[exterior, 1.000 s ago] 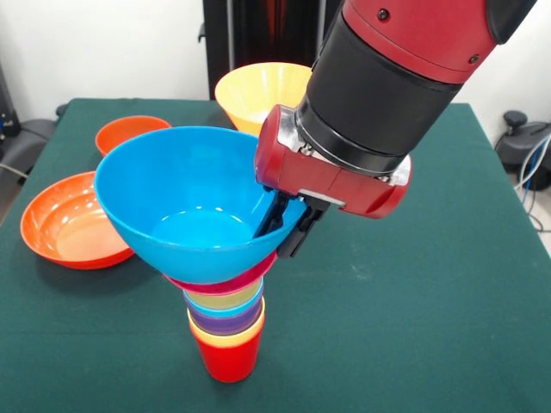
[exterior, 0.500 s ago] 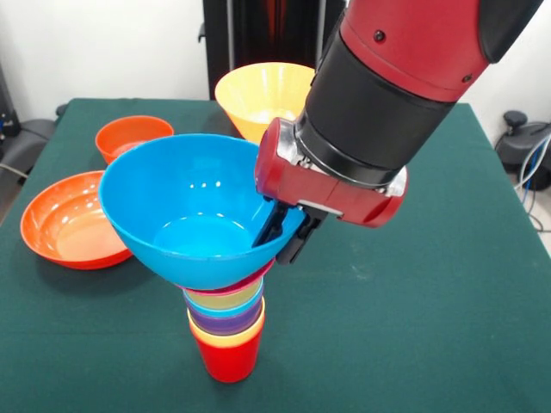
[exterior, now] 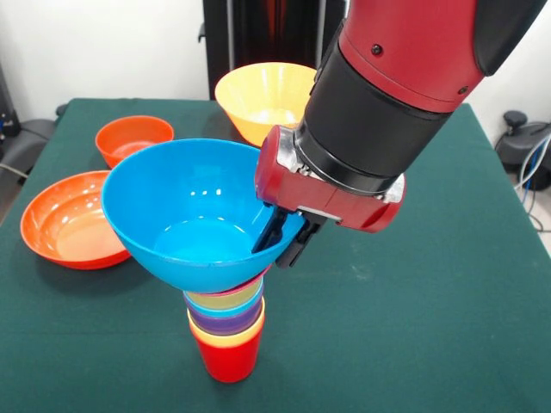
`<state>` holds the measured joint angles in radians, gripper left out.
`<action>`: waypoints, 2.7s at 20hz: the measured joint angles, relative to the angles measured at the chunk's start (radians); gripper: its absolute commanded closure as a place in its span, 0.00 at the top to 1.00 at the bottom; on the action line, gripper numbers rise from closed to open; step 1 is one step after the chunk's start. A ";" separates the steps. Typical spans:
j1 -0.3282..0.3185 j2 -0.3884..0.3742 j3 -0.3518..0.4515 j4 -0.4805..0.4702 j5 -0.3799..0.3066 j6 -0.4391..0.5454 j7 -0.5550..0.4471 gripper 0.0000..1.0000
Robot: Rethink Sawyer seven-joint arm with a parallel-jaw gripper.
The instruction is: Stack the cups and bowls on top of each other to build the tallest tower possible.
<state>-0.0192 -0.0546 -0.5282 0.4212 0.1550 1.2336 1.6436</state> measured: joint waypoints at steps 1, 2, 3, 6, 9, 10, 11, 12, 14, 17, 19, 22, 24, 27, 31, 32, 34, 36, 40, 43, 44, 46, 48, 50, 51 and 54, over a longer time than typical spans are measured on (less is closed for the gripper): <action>0.000 0.000 0.000 0.000 0.000 0.000 0.000 0.00; 0.000 0.000 0.000 0.000 0.000 0.000 0.000 0.00; 0.001 0.000 0.000 0.000 0.000 0.000 0.000 0.00; 0.001 0.000 0.000 0.000 0.000 0.000 0.000 0.00; 0.002 0.000 0.000 0.000 0.000 0.000 0.000 0.00; 0.002 0.000 0.000 0.000 0.000 0.000 0.000 0.00; 0.002 0.000 0.000 0.000 0.000 0.000 0.000 0.00; 0.002 0.000 0.000 0.000 0.000 0.000 0.000 0.00; 0.003 0.000 0.000 0.000 0.000 0.000 0.000 0.00; 0.003 -0.001 0.000 0.000 0.000 0.000 0.000 0.00; 0.003 -0.002 0.000 0.000 0.000 0.000 0.000 0.00; 0.004 -0.004 0.000 0.000 0.000 0.000 0.000 0.00; 0.004 -0.007 0.000 0.000 0.000 0.000 0.000 0.00; 0.004 -0.010 0.000 0.000 0.000 0.003 0.000 0.00; 0.004 -0.012 0.000 0.000 0.000 0.014 0.000 0.00; 0.004 -0.012 0.000 0.000 0.000 0.016 0.000 0.00; 0.004 -0.012 0.000 0.000 0.000 0.018 0.000 0.00; 0.004 -0.012 0.000 0.000 0.000 0.018 0.000 0.00; 0.004 -0.012 0.000 0.000 0.000 0.018 0.000 0.00; 0.004 -0.012 0.000 0.000 0.000 0.018 0.000 0.00; 0.004 -0.012 0.000 0.000 0.000 0.018 0.000 0.00; 0.004 -0.012 0.000 0.000 0.000 0.018 0.000 0.00; 0.004 -0.012 0.000 0.000 0.000 0.018 0.000 0.00; 0.004 -0.012 0.000 0.000 0.000 0.018 0.000 0.00; 0.004 -0.012 0.000 0.000 0.000 0.019 0.000 1.00; 0.004 -0.012 0.000 0.000 0.000 0.020 0.000 1.00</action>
<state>-0.0157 -0.0666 -0.5284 0.4210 0.1552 1.2539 1.6436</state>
